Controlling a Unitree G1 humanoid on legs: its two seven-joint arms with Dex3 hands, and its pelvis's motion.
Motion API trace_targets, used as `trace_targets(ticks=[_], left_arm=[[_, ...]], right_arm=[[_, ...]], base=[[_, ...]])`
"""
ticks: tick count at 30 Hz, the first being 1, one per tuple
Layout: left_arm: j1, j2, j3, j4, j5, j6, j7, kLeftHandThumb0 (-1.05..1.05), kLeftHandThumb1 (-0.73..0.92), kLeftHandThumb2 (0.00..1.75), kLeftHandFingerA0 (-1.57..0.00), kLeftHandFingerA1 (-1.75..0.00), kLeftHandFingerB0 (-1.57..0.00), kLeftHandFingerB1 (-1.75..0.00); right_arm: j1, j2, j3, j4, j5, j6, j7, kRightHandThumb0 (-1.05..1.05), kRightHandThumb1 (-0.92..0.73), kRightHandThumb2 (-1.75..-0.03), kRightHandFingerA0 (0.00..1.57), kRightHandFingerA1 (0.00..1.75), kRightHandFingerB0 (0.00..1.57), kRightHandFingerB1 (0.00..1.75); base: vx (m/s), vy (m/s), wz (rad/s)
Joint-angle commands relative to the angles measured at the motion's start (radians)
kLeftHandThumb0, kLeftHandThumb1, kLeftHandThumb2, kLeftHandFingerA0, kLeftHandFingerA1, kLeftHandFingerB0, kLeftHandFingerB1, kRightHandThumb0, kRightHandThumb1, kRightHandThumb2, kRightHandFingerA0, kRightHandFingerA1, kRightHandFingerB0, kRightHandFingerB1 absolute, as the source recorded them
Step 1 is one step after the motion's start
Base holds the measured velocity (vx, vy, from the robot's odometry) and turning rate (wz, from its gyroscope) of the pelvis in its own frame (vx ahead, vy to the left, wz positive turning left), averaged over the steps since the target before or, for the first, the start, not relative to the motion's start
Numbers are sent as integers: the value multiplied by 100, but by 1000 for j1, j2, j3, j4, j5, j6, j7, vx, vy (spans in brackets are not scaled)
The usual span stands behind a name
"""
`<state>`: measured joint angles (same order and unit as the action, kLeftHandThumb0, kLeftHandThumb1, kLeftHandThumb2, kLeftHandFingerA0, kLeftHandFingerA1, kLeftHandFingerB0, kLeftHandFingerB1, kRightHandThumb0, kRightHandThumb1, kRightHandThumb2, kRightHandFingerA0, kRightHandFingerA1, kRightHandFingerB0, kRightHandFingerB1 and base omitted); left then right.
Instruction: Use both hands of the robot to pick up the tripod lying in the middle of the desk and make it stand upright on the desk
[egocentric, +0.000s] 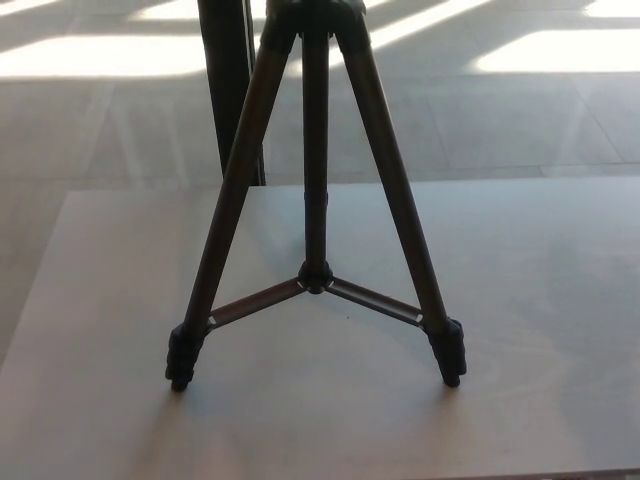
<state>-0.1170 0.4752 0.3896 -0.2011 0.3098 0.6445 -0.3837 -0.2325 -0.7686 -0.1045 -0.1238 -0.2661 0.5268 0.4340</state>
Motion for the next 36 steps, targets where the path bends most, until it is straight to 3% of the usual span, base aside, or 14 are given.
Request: trace_targets(ticks=[1, 2, 5, 6, 8, 11, 12, 18, 26, 28, 29, 30, 35, 36], left_arm=[[296, 106, 546, 80, -283, -119, -202, -101, 60, 61, 0, -71, 0, -69], [316, 79, 572, 98, -285, -113, -172, -91, 44, 88, 0, -78, 0, -69], [372, 20, 621, 240, -304, -205, -88, -97, 57, 60, 0, -73, 0, -64], [374, 14, 623, 275, -301, -204, -63, -98, 57, 61, 0, -75, 0, -65], [372, -10, 621, 351, -290, -176, -1, -90, 65, 60, 0, -63, 0, -18], [363, -16, 617, 431, -287, -171, 43, -85, 71, 55, 0, -77, 0, -47], [335, -24, 624, 466, -285, -139, 86, -88, 71, 57, 0, -75, 0, -48], [292, -95, 591, 643, -282, -126, 185, -81, 70, 59, 0, -72, 0, -46], [382, -154, 445, 846, -243, -244, 105, -79, 40, 85, -3, -79, 0, -67], [401, -151, 442, 840, -253, -245, 79, -78, 62, 54, 0, -97, 0, -89], [405, -150, 438, 854, -262, -274, 63, -61, 41, 99, -19, -77, 0, -61], [416, -156, 448, 863, -276, -296, 58, -77, 42, 88, -13, -78, -30, -77], [450, -99, 385, 940, -250, -286, 21, -79, 64, 58, -26, -94, -24, -77], [450, -89, 370, 954, -246, -298, 23, -40, 30, 96, -35, -74, -23, -64]], right_arm=[[397, 113, -732, 113, 234, -135, -30, -90, -76, -75, 0, 0, 1, 26], [414, 129, -768, 154, 233, -158, -77, -85, -72, -80, 0, 0, 3, 22], [450, 170, -899, 294, 268, -183, -189, -95, -67, -103, 0, 19, 5, 14], [448, 171, -928, 340, 292, -196, -202, -80, -74, -78, 0, 0, 5, 22], [452, 210, -1002, 399, 306, -181, -309, -91, -67, -95, 0, 15, 12, 27], [455, 237, -1025, 464, 328, -230, -367, -74, -82, -64, 0, 5, 7, 28], [454, 264, -1027, 481, 320, -252, -431, -86, -67, -98, 0, 21, 9, 31], [402, 398, -1017, 595, 326, -310, -625, -71, -64, -100, 0, 38, 5, 39], [371, 490, -1028, 697, 409, -175, -479, -71, -57, -93, 0, 24, 6, 17], [385, 504, -1007, 721, 398, -204, -449, -63, -76, -64, 0, 44, 2, 23], [399, 505, -937, 712, 330, -187, -448, -69, -77, -63, 16, 56, 2, 26], [409, 505, -922, 740, 325, -204, -423, -72, -76, -64, 25, 60, 4, 25], [448, 520, -905, 725, 380, -223, -245, -86, -66, -96, 0, 13, 0, 7], [441, 522, -917, 731, 406, -244, -231, -84, -63, -93, 0, 11, 0, 8]], base=[[0, 0, 0], [0, 0, 0], [0, 0, 0], [0, 0, 0], [0, 0, 0], [0, 0, 0], [0, 0, 0], [0, 0, 0], [0, 0, 0], [0, 0, 0], [0, 0, 0], [0, 0, 0], [0, 0, 0], [0, 0, 0]])
